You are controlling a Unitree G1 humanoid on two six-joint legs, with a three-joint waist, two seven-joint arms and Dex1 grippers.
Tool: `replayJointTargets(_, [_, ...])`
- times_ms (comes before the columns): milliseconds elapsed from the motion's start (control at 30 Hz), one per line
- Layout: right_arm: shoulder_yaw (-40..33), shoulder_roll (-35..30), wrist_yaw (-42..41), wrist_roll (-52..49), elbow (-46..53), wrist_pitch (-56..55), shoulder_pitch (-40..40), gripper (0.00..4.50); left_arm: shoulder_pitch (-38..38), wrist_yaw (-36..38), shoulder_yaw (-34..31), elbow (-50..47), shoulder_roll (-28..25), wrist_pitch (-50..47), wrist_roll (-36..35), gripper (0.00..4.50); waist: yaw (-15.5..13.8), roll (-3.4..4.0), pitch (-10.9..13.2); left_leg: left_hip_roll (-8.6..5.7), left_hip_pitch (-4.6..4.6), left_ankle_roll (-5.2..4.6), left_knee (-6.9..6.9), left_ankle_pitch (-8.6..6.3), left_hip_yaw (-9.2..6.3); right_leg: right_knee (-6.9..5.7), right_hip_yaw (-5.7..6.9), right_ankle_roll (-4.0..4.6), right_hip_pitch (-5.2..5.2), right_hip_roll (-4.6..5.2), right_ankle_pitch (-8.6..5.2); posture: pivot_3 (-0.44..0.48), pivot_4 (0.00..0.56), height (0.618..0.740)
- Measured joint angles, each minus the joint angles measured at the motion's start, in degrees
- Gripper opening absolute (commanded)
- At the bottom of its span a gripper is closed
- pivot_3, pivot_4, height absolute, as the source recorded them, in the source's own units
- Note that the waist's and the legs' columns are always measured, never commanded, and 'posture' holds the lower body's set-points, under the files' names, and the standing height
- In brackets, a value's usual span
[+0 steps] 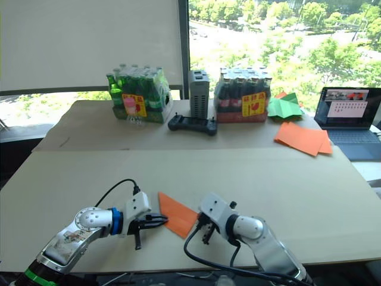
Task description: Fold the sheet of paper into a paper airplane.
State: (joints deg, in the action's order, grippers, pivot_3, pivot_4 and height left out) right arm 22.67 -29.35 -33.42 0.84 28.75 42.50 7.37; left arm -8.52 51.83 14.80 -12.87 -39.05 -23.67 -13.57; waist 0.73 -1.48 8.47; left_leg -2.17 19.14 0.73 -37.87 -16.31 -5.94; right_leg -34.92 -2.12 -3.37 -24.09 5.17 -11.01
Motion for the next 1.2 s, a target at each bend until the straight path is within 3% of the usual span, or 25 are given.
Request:
replayJointTargets(167, [-1.48,0.18,0.17,-1.1,0.83,0.02,-0.3,0.0,-0.13,0.14,-0.02,0.11,0.2,0.14,0.12,0.28,-0.06,0.0,0.0,-0.01,0.02,0.0,0.0,0.0,-0.01,0.01,0.01,0.0,-0.03,0.01,0.0,0.0,0.15,0.723])
replayJointTargets(300, [-8.55,3.61,-0.4,-7.4,1.92,0.0,-2.42,0.0,-0.17,-0.08,-2.15,0.05,0.98,-0.96,-1.08,0.28,0.08,-0.03,0.25,0.01,0.14,0.0,0.0,0.01,-0.02,-0.05,0.0,0.0,-0.2,0.0,0.01,0.0,0.15,0.723])
replayJointTargets(433, [-15.67,4.94,-0.48,-13.52,7.55,0.3,-1.93,0.0,-0.66,-0.61,-8.9,-1.01,0.52,-6.27,-6.23,0.28,0.55,-0.05,0.83,0.14,0.22,0.0,0.0,0.0,-0.06,-0.06,0.06,0.02,-0.34,-0.15,0.01,0.0,0.15,0.723])
replayJointTargets(600, [-16.67,5.66,-0.06,-17.38,11.03,1.87,-1.57,0.0,-2.89,1.6,-16.67,-4.58,-3.4,-11.01,-13.26,0.28,0.48,-0.03,1.02,0.05,0.31,0.0,0.0,0.0,-0.05,-0.02,0.06,0.07,-0.44,-0.05,0.0,0.0,0.15,0.723])
replayJointTargets(767, [-15.91,5.61,0.51,-18.03,12.09,1.91,-1.44,0.0,-4.21,6.1,-15.69,-3.02,-6.01,-8.09,-12.83,1.73,0.31,-0.04,1.04,-0.04,0.32,0.0,0.0,0.0,-0.01,0.02,0.05,0.07,-0.4,0.03,0.0,0.0,0.15,0.723])
replayJointTargets(900, [-15.07,5.0,1.12,-17.98,10.99,1.91,-1.35,0.0,-7.72,12.4,-10.16,3.27,-7.33,2.52,-6.58,3.12,0.01,-0.05,1.06,-0.03,0.33,0.0,0.0,0.0,-0.02,0.01,0.08,0.11,-0.4,0.0,0.0,0.0,0.15,0.723])
replayJointTargets(1200, [-14.74,3.93,1.98,-17.98,10.13,1.89,-1.42,0.0,-18.41,22.53,0.16,22.65,-3.84,28.69,5.71,3.12,0.43,-0.07,1.07,-0.03,0.6,-0.02,0.0,-0.01,0.01,0.04,0.06,0.41,-0.6,0.01,0.19,0.0,0.15,0.723])
